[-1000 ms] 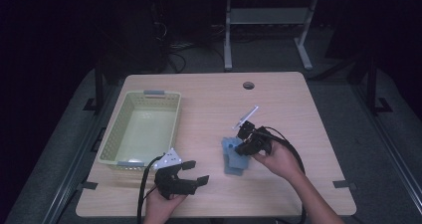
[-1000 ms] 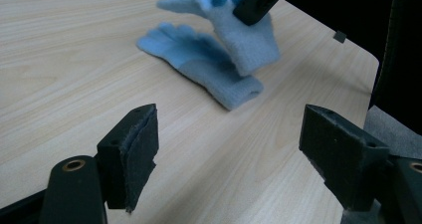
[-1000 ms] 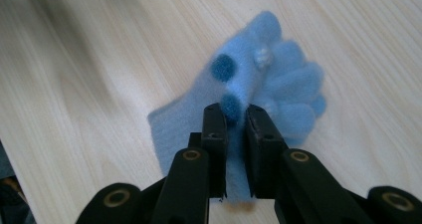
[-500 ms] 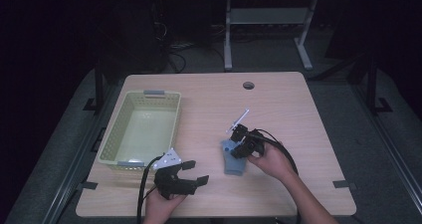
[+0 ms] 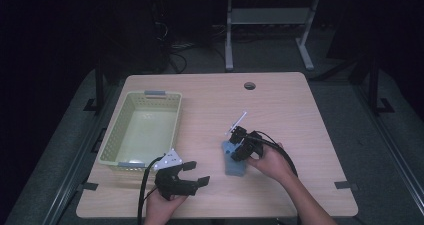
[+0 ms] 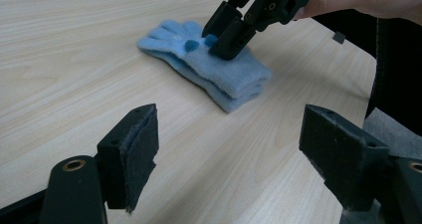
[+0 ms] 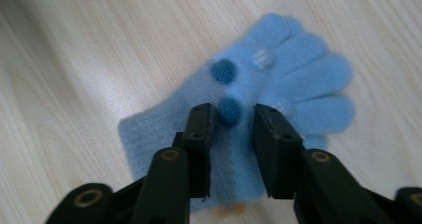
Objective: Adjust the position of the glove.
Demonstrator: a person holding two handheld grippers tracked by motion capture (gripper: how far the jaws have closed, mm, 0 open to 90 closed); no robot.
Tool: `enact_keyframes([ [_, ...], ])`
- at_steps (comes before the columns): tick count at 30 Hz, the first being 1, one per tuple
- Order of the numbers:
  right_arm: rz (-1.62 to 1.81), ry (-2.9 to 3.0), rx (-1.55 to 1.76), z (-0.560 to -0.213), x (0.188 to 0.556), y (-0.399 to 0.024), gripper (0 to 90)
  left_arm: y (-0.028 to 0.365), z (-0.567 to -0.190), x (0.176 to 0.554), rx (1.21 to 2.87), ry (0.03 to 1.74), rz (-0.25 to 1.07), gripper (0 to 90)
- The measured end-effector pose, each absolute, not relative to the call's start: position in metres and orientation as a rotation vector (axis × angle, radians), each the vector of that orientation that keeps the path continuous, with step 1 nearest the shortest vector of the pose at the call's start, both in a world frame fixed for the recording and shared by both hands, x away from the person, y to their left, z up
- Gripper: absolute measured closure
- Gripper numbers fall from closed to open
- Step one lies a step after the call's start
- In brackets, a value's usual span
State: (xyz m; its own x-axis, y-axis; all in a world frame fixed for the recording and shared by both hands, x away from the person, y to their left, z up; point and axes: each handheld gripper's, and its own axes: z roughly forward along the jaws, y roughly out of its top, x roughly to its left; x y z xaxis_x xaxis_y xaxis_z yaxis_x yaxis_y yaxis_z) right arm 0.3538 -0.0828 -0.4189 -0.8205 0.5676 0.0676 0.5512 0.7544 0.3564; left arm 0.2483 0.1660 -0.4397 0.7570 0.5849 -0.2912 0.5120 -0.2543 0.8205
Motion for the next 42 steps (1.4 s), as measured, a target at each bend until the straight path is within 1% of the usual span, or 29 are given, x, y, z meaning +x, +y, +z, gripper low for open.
enact_keyframes([
  [1,0.574,2.898,0.929,-0.418,0.354,-0.083,63.5,0.166,-0.440,0.248,1.911,0.837,0.088,23.1],
  [2,0.574,2.898,0.929,-0.418,0.354,-0.083,63.5,0.166,-0.440,0.248,1.911,0.837,0.088,23.1],
  [3,0.596,2.885,0.935,-0.415,0.354,-0.084,61.1,0.166,-0.440,0.248,1.909,0.839,0.086,23.1],
  [4,0.609,2.877,0.932,-0.413,0.353,-0.084,61.7,0.166,-0.440,0.249,1.908,0.840,0.084,23.1],
  [5,0.616,2.869,0.929,-0.412,0.352,-0.084,62.8,0.166,-0.440,0.249,1.907,0.842,0.082,23.1],
  [8,0.633,2.854,0.923,-0.410,0.352,-0.082,72.3,0.166,-0.441,0.249,1.906,0.843,0.080,23.1],
  [10,0.643,2.856,0.925,-0.411,0.352,-0.081,75.9,0.166,-0.441,0.249,1.903,0.844,0.080,23.2],
  [11,0.643,2.856,0.925,-0.411,0.352,-0.081,75.9,0.166,-0.441,0.249,1.903,0.844,0.080,23.3],
  [13,0.638,2.868,0.943,-0.417,0.354,-0.081,79.0,0.166,-0.441,0.249,1.903,0.844,0.077,23.5],
  [18,0.613,2.884,0.977,-0.432,0.356,-0.080,79.7,0.166,-0.441,0.250,1.906,0.843,0.069,24.0],
  [20,0.631,2.879,0.989,-0.432,0.356,-0.081,77.9,0.166,-0.442,0.251,1.903,0.847,0.061,24.2],
  [23,0.678,2.874,1.012,-0.427,0.355,-0.084,69.7,0.164,-0.443,0.252,1.902,0.854,0.052,24.9],
  [26,0.738,2.860,1.040,-0.422,0.351,-0.090,63.6,0.163,-0.443,0.255,1.894,0.871,0.031,25.3],
  [27,0.738,2.860,1.040,-0.422,0.351,-0.090,63.6,0.163,-0.443,0.255,1.894,0.871,0.031,25.5],
  [28,0.766,2.837,1.060,-0.419,0.348,-0.095,59.7,0.161,-0.443,0.255,1.889,0.880,0.022,26.0],
  [33,0.839,2.809,1.145,-0.416,0.345,-0.108,48.7,0.153,-0.441,0.262,1.877,0.907,-0.008,26.2],
  [36,0.865,2.792,1.177,-0.415,0.342,-0.113,46.8,0.146,-0.441,0.267,1.886,0.920,-0.025,26.9],
  [39,0.885,2.773,1.203,-0.415,0.341,-0.117,46.5,0.140,-0.441,0.271,1.886,0.941,-0.038,30.3],
  [42,0.947,2.730,1.283,-0.417,0.337,-0.127,46.2,0.131,-0.442,0.279,1.865,0.991,-0.084,31.2],
])
